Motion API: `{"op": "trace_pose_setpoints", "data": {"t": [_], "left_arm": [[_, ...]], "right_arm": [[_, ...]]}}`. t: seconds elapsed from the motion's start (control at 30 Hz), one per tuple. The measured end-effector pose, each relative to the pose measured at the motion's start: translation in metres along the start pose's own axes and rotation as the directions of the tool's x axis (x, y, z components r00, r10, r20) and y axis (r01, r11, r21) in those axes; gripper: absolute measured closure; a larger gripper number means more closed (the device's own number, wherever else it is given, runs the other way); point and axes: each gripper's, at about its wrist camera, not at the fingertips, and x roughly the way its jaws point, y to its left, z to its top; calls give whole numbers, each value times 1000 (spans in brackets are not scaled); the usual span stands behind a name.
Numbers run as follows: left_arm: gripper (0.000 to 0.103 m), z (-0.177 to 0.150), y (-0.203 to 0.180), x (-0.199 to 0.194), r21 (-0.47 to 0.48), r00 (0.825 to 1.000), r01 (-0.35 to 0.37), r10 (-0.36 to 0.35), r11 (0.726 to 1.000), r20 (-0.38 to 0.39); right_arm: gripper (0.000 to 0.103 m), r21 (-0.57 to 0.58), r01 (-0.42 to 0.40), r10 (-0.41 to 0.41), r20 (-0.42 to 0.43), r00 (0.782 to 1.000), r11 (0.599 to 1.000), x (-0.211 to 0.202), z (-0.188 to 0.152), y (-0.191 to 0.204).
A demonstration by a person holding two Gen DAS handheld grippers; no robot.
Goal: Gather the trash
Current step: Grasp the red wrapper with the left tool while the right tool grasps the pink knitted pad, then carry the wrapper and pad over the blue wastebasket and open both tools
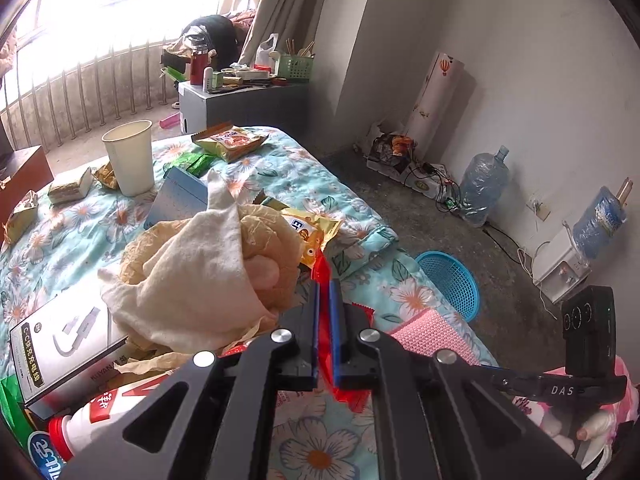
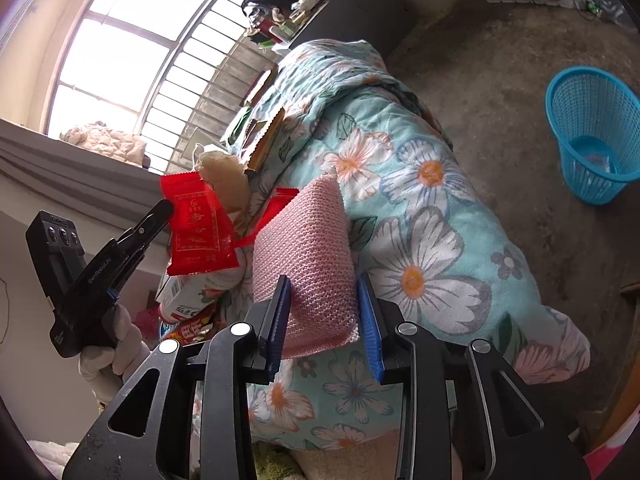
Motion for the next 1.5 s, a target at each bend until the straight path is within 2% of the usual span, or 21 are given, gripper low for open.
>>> {"op": "trace_pose_setpoints", "data": {"t": [0.47,0.9,1.27,1.5], "left_arm": [[99,6,-12,-38,26,994,66,-68,998,88],[99,19,-29,-74,67,981,76,-86,995,174],[99,27,-65,-77,135,975,99,-123,986,184],[99,32,-98,-60,175,977,125,-152,977,149]], "right_arm": [[75,52,-13,8,88,996,999,-29,-6,-2],[75,48,-22,13,182,983,999,-60,-5,-2],[75,82,-42,19,264,964,996,-83,-7,-22],[75,122,-66,26,303,953,990,-99,-6,-47]]}}
